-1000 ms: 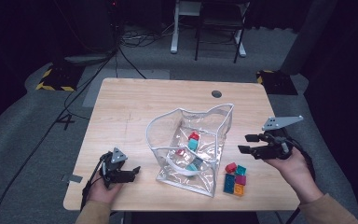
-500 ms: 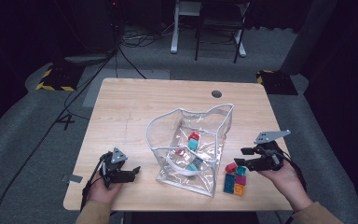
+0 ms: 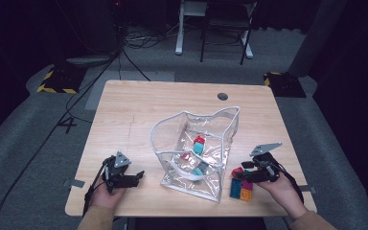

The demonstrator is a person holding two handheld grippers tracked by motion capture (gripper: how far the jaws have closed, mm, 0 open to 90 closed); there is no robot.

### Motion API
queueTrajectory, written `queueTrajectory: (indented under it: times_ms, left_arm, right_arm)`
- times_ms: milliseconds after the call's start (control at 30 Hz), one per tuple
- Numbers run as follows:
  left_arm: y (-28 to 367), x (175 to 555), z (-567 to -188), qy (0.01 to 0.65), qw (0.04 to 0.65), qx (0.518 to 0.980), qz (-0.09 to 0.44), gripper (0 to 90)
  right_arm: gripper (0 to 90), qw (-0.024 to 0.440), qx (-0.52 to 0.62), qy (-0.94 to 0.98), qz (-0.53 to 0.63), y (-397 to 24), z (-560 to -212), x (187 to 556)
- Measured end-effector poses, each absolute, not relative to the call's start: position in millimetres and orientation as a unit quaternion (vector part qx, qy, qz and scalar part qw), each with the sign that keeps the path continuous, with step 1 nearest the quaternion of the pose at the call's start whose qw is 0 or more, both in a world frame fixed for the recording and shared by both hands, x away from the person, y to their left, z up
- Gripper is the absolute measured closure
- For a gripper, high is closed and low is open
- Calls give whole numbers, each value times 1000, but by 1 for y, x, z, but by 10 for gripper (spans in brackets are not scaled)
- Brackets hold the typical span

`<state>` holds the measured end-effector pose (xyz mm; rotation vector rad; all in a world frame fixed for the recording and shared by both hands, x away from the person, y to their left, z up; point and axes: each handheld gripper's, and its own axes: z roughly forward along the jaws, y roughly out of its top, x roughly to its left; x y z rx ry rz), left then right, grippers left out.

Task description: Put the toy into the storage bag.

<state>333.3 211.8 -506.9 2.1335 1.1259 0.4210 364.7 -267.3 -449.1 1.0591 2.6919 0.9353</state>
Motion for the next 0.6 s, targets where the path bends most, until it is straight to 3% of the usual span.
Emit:
queueTrajectory:
  times_ms: [333,600]
  left_arm:
    - [212,333,-507,432,340,819,162,203]
    - [212,333,-507,432,340,819,162,203]
  right_arm:
    - [449,72,355,891,272,-257,-464,368]
    - [582,78,358,893,262,-254,-466,370]
